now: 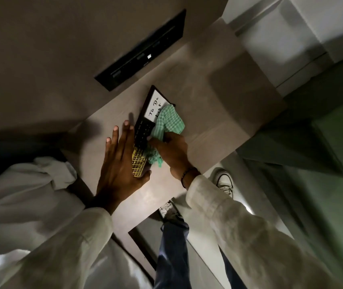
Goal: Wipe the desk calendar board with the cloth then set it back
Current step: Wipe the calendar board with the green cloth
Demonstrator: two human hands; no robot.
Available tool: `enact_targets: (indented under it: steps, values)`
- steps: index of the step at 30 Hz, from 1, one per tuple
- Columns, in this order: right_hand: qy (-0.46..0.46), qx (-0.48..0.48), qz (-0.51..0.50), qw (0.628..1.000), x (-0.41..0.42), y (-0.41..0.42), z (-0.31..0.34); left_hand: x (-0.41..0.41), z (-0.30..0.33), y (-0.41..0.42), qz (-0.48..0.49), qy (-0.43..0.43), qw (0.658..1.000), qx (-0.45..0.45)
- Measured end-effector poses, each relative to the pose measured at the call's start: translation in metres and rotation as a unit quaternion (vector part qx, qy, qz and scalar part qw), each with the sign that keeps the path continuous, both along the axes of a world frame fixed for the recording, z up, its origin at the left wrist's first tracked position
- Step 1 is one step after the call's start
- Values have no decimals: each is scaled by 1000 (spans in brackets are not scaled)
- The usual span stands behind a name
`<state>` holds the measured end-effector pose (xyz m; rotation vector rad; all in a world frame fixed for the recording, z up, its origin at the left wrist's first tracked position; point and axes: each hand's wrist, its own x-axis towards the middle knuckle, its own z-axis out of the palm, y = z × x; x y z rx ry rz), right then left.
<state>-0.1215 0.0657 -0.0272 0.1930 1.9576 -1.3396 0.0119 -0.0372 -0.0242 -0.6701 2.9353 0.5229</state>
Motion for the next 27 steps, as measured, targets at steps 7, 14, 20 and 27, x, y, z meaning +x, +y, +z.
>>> enact_targets:
  steps: [7, 14, 20, 27]
  values:
    - [142, 43, 13, 989, 15, -5, -5, 1, -7, 4, 0, 53, 998, -22]
    - [121, 51, 8, 991, 10, -4, -11, 2, -14, 4, -3, 68, 997, -48]
    - [153, 22, 22, 988, 17, -9, -4, 2, -14, -1, -11, 68, 997, -45]
    - [192, 11, 32, 981, 15, -11, 0, -1, -9, 2, -7, 65, 997, -36]
